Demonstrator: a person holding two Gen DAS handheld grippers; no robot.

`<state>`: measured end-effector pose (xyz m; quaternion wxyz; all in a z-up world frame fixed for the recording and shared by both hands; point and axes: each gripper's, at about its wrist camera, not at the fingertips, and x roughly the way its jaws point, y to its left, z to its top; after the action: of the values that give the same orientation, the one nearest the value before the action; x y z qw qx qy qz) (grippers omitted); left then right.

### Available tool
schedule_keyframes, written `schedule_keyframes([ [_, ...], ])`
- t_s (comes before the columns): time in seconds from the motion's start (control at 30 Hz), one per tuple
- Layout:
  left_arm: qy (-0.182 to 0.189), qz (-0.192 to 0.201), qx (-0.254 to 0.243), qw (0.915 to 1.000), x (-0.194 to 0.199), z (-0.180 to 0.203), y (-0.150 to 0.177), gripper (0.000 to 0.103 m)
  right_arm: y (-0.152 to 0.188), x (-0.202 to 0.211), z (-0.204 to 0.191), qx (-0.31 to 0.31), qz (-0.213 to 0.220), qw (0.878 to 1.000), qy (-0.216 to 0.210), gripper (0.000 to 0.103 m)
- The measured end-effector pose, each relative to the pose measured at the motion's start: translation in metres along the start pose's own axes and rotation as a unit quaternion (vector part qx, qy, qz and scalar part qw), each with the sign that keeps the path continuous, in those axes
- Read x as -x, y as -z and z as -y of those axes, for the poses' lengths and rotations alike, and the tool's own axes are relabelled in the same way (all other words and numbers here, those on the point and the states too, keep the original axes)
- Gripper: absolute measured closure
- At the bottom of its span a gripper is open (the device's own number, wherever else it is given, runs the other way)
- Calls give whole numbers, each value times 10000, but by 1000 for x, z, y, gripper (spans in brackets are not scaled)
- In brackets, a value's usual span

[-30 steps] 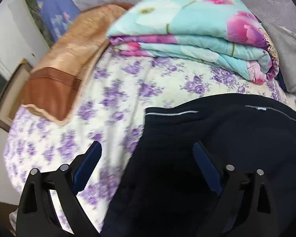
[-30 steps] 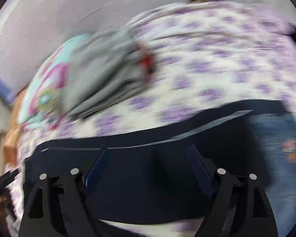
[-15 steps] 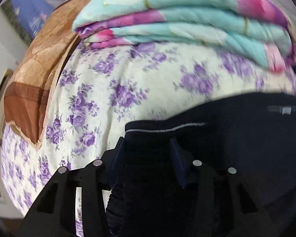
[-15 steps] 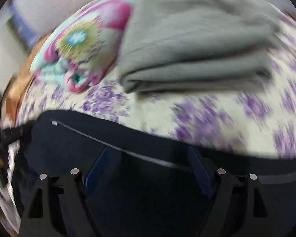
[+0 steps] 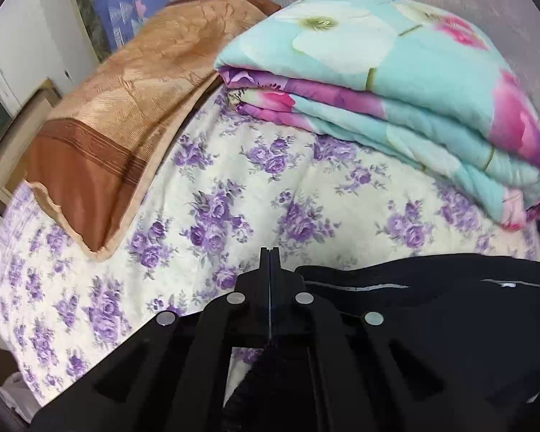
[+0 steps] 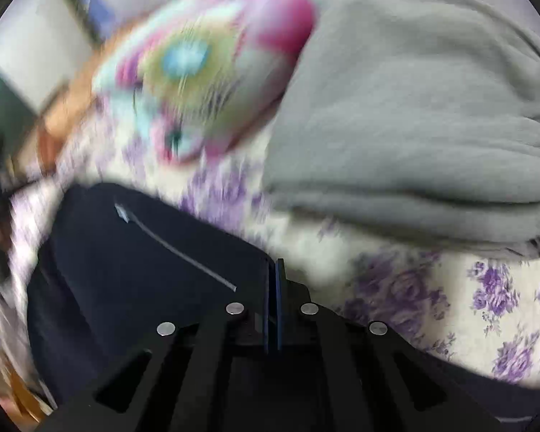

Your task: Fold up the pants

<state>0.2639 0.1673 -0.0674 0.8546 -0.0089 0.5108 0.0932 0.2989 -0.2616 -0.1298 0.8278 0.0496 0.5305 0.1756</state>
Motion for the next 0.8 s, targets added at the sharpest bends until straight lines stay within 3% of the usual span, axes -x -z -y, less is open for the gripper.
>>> schedule_keyframes([
  [0.03,161,-16,24,9999,2,-1,1,103,-2,6,1,-23,148,9999,79,99],
  [0.1,303,32,-105,9995,8,3,5,84,-2,11,-3,68,400,9988,287,98],
  [0.13,352,29,-211,9992,11,10,12,56,-2,12,-5,46,496,9982,346,95],
  [0.17,366,22,-266,9990,10,10,15,34,1,11,-7,45,573,9966,596,82],
  [0.2,355,30,-314,9989,9,11,20,31,2,8,-10,98,451,9952,864,45],
  [0.23,338,-10,-417,9986,6,15,24,32,4,4,-13,145,355,9950,925,34],
  [0.37,481,-394,-602,9962,-9,23,26,33,12,18,-11,-81,572,9958,713,36],
  [0.43,664,-620,-751,9930,-18,31,27,52,22,30,1,-327,631,9961,521,35],
  [0.53,440,-818,-996,9907,-35,42,27,50,31,28,9,-615,523,9963,290,35],
  [0.63,460,-941,-968,9898,-49,44,21,50,41,32,10,-612,480,9965,302,35],
  [0.7,318,-865,-985,9909,-47,47,19,57,44,35,12,-647,496,9963,265,35],
  [0.8,-321,-209,-1468,9884,-14,67,20,66,40,31,3,-679,557,9961,126,35],
])
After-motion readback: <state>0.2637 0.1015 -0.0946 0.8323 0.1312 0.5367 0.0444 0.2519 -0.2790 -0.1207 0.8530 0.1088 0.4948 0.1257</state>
